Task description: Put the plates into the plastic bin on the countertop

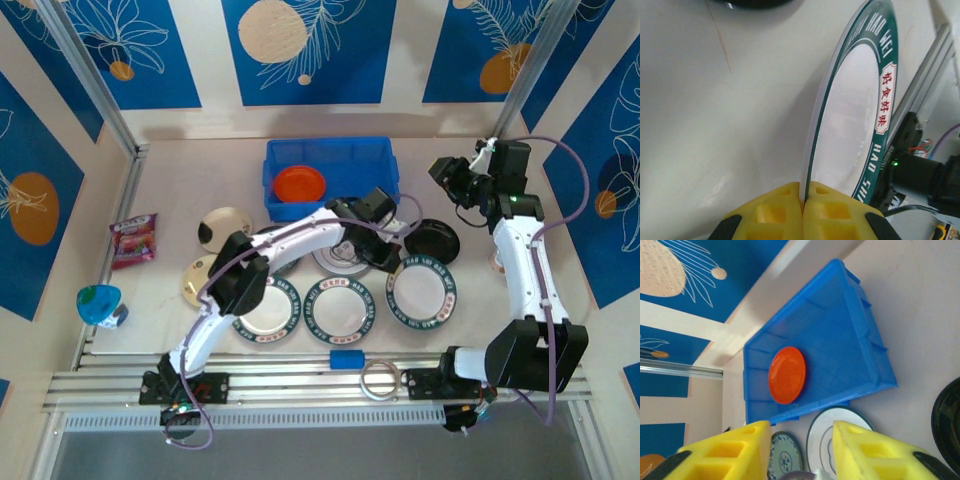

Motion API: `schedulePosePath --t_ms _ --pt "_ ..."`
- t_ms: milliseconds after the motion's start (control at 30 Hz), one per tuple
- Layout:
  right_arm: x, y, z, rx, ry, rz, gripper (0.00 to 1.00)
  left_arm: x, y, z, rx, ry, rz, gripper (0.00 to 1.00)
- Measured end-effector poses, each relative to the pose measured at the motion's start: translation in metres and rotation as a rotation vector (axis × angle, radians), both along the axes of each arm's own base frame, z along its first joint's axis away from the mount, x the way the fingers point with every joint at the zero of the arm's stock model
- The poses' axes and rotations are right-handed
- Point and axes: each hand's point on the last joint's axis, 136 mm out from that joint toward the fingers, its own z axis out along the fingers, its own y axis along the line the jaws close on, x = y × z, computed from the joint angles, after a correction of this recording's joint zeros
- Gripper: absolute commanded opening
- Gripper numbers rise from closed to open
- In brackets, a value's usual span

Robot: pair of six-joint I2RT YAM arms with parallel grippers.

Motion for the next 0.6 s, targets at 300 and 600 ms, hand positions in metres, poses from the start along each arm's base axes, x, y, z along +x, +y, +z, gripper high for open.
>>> schedulePosePath --t_ms 300,600 --pt "-0.001 0.001 0.019 -0.052 -0.052 0.033 0.33 0.057 0.083 0.060 -0.039 -0.074 0.200 0.00" --pt "0.006 0.028 0.010 0.002 -0.044 0.184 0.46 0.134 0.169 0.076 -0.186 -0.007 0.516 0.00"
